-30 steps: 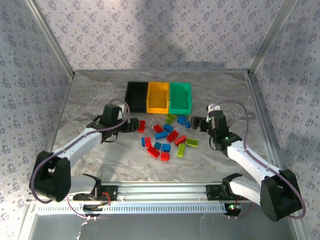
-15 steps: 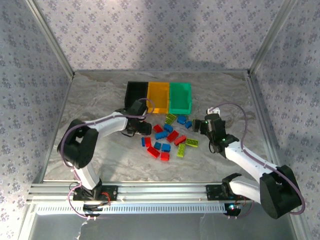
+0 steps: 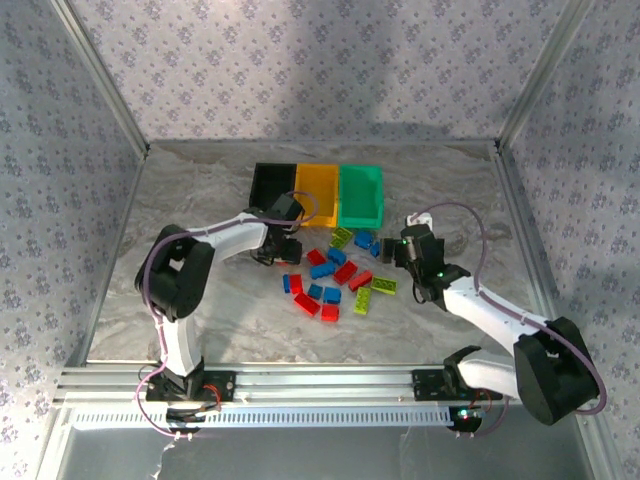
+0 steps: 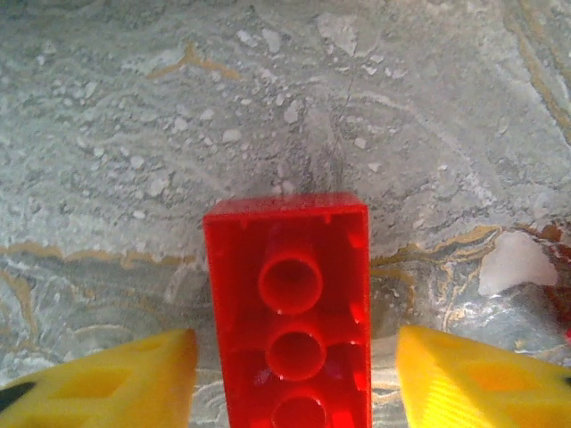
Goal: Sort the legos into containers by color
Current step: Pick up the lego from the center of the table, then place the lego in the container.
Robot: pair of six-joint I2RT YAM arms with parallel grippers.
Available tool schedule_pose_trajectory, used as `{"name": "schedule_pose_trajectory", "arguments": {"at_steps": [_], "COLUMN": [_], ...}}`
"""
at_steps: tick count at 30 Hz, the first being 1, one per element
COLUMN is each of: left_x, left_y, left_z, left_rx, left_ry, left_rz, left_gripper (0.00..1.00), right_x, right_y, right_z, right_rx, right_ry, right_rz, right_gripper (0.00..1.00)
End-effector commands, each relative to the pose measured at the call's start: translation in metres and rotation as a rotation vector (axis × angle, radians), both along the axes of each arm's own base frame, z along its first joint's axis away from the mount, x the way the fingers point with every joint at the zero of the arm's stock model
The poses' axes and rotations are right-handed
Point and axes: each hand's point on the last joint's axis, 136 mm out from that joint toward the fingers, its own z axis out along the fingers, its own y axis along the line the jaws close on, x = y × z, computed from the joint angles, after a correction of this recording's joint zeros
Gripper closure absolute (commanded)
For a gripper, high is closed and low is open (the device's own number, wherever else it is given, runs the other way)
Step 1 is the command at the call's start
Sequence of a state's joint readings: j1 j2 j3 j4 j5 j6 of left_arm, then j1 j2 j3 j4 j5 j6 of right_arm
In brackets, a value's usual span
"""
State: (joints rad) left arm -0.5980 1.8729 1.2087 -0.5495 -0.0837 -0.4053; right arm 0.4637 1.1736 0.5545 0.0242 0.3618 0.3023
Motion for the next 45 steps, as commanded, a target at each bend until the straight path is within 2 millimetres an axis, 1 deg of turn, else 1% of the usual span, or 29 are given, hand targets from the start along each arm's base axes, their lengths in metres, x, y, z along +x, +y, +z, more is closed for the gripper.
{"name": "schedule_pose_trajectory", "arguments": {"at_steps": [1, 3, 6, 10, 14, 19, 21, 24, 28, 31, 32, 34, 38, 40, 42, 45], "left_x": [0.003, 0.004, 0.003, 0.003, 0.006, 0.015, 0.019, 0.028, 0.044, 0.057, 0.058, 0.067, 0.084, 0.095, 0.104, 0.117], "left_y": [-0.002, -0.003, -0.005, -0.003, 0.000, 0.000, -0.002, -0.013, -0.034, -0.054, -0.056, -0.068, -0.087, -0.093, -0.098, -0.103], "left_z": [0.004, 0.005, 0.006, 0.015, 0.038, 0.080, 0.094, 0.110, 0.127, 0.136, 0.134, 0.136, 0.133, 0.129, 0.130, 0.123], "left_rx": [0.015, 0.013, 0.005, -0.001, -0.009, -0.030, -0.038, -0.073, -0.128, -0.170, -0.166, -0.174, -0.176, -0.165, -0.155, -0.138], "left_ry": [-0.007, -0.008, -0.005, -0.029, -0.084, -0.175, -0.200, -0.222, -0.236, -0.239, -0.221, -0.228, -0.204, -0.202, -0.202, -0.209], "left_rz": [-0.017, -0.020, -0.022, -0.024, -0.017, -0.028, -0.032, -0.052, -0.083, -0.107, -0.114, -0.132, -0.150, -0.156, -0.159, -0.155], "left_gripper": [0.43, 0.49, 0.64, 0.69, 0.70, 0.70, 0.70, 0.70, 0.69, 0.69, 0.69, 0.69, 0.69, 0.69, 0.69, 0.68], "right_x": [0.004, 0.004, 0.004, 0.004, 0.003, 0.003, 0.003, 0.003, 0.002, 0.002, 0.002, 0.002, 0.001, 0.001, 0.001, 0.001], "right_y": [-0.002, -0.002, 0.000, -0.001, 0.000, 0.000, 0.002, 0.001, 0.001, -0.001, -0.002, -0.004, -0.003, -0.004, -0.004, -0.003], "right_z": [0.008, 0.009, 0.009, 0.010, 0.010, 0.010, 0.010, 0.010, 0.010, 0.009, 0.010, 0.011, 0.012, 0.012, 0.013, 0.013], "right_rx": [-0.028, -0.025, -0.026, -0.034, -0.032, -0.033, -0.029, -0.027, -0.029, -0.037, -0.040, -0.045, -0.037, -0.040, -0.042, -0.036], "right_ry": [-0.011, -0.012, -0.013, -0.016, -0.017, -0.012, -0.012, -0.012, -0.011, -0.012, -0.013, -0.015, -0.021, -0.022, -0.023, -0.024], "right_rz": [-0.020, -0.019, -0.013, -0.020, -0.015, -0.014, -0.010, -0.011, -0.011, -0.019, -0.024, -0.030, -0.028, -0.031, -0.032, -0.029], "right_gripper": [0.00, 0.00, 0.00, 0.00, 0.00, 0.00, 0.00, 0.00, 0.00, 0.00, 0.00, 0.00, 0.00, 0.00, 0.00, 0.00]}}
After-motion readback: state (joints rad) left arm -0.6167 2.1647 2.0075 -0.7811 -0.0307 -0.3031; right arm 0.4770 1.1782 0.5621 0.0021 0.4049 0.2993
